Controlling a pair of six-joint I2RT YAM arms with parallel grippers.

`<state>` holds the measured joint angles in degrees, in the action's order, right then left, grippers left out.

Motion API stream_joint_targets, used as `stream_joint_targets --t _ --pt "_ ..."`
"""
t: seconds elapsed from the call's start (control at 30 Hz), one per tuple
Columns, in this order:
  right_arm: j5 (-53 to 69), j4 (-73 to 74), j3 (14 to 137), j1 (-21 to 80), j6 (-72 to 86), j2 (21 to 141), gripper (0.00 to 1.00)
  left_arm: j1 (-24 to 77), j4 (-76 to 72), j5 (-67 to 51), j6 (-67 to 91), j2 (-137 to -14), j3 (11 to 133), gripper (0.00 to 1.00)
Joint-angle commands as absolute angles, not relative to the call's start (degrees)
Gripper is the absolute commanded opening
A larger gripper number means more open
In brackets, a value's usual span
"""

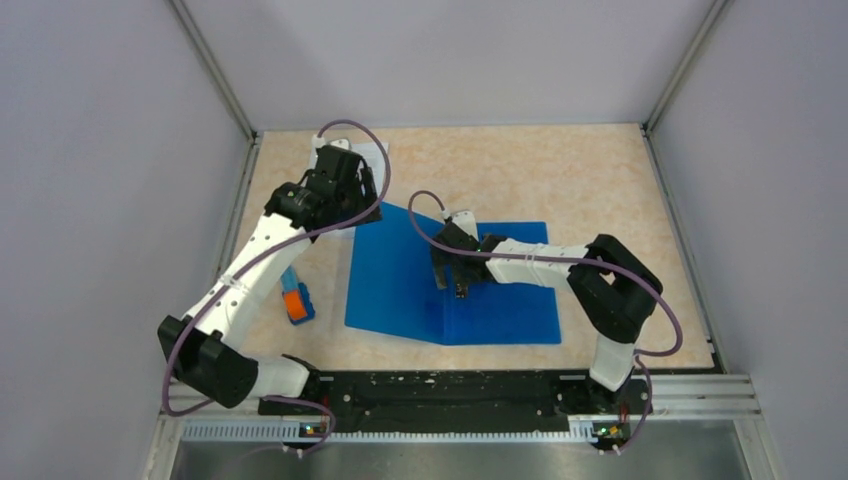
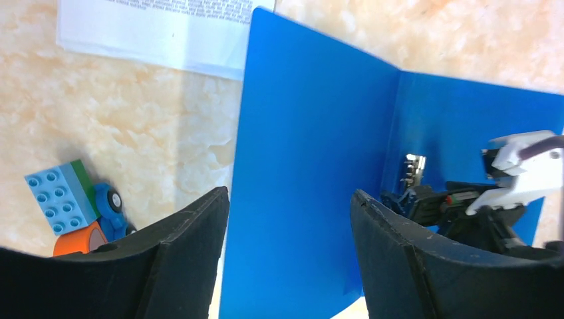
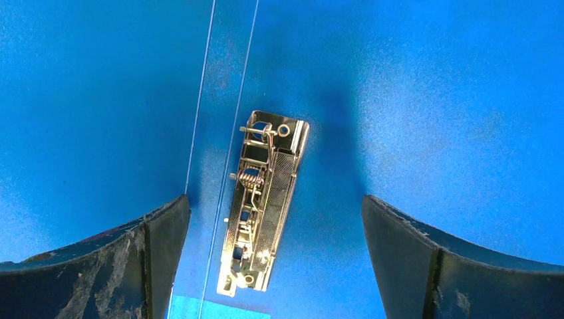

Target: Put the files into the folder

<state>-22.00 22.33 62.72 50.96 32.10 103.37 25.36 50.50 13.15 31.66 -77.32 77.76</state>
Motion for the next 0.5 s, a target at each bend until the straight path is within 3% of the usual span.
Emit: stream_joint_targets --t 0.0,0.2,0.47 --pt "-27.71 26.05 59.57 50.97 30.15 106.32 0.99 25.23 49.45 9.87 30.62 -75.35 81.30 0.72" --pt "-25.37 23.01 56.02 50.80 30.31 104.13 0.99 26.45 48.04 3.04 35.63 -78.82 77.89 0.63" --pt "-19.11 16.96 49.11 46.99 30.15 97.49 0.98 27.36 37.30 1.50 42.26 -79.91 59.95 0.48"
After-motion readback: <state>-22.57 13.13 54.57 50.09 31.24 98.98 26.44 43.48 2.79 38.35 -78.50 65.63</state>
